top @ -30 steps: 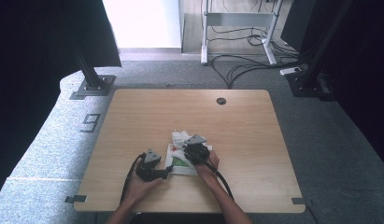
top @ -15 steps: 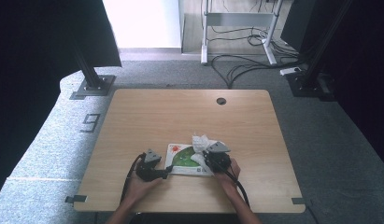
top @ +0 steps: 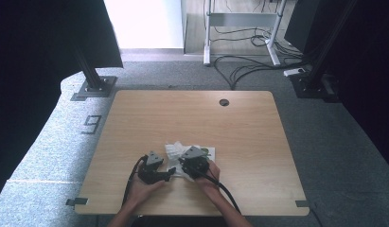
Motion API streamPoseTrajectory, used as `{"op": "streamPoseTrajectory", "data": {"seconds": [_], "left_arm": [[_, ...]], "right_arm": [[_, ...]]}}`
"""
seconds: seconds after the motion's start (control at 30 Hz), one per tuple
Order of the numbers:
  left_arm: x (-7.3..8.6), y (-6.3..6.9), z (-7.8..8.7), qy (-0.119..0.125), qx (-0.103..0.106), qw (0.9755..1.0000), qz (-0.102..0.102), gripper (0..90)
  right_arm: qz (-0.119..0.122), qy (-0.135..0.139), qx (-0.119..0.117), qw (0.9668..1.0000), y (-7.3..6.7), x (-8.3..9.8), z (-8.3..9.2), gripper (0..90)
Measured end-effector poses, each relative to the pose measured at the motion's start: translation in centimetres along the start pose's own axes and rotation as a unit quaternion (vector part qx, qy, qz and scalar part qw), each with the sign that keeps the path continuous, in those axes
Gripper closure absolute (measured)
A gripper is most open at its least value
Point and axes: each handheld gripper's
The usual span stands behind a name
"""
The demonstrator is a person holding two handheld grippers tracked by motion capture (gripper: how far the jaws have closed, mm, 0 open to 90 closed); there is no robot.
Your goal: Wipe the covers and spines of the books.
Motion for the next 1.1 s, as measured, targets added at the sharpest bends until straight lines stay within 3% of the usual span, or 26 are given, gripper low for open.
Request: {"op": "streamPoseTrajectory", "data": {"seconds": [0.1,0.13,0.27,0.37,0.6,0.77,0.9,0.97,1.1], "left_arm": [[0.0,0.0,0.0,0.001,0.000,1.0000,0.001,31.6],[0.0,0.0,0.0,0.001,0.001,1.0000,0.001,31.5],[0.0,-0.1,0.0,0.000,0.004,1.0000,0.002,31.5],[0.0,0.0,0.0,0.001,0.001,1.0000,0.001,31.5],[0.0,0.0,0.0,0.000,0.002,1.0000,0.003,31.5],[0.1,0.0,0.0,0.001,0.002,1.0000,0.003,31.5],[0.1,0.0,0.0,0.001,0.002,1.0000,0.004,31.5],[0.0,0.0,0.0,0.000,0.003,1.0000,0.004,31.5],[0.0,0.0,0.0,0.001,0.001,1.0000,0.003,31.5]], "right_arm": [[-0.003,-0.011,-0.009,0.9999,-0.5,-0.5,-1.4,72.8],[-0.010,-0.018,-0.014,0.9997,-0.7,-0.7,-2.8,72.6],[-0.017,-0.017,-0.013,0.9996,-0.3,-0.3,-2.8,72.5],[-0.014,-0.018,0.001,0.9997,0.1,0.5,-1.8,72.5],[-0.032,-0.002,0.034,0.9989,2.0,3.2,1.7,72.4],[-0.052,0.012,0.063,0.9966,3.7,5.6,4.7,72.7],[-0.063,0.017,0.072,0.9953,4.5,6.4,5.8,72.8],[-0.082,0.021,0.069,0.9940,5.2,6.9,6.5,72.9],[-0.082,0.016,0.071,0.9939,5.6,7.0,6.8,72.9]]}}
Point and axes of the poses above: each handheld gripper's, and its own axes: z roughly backward along the jaws, x roughly out of its underside, y roughly to its right, and after that the axes turned 10 degrees about -x, right-handed
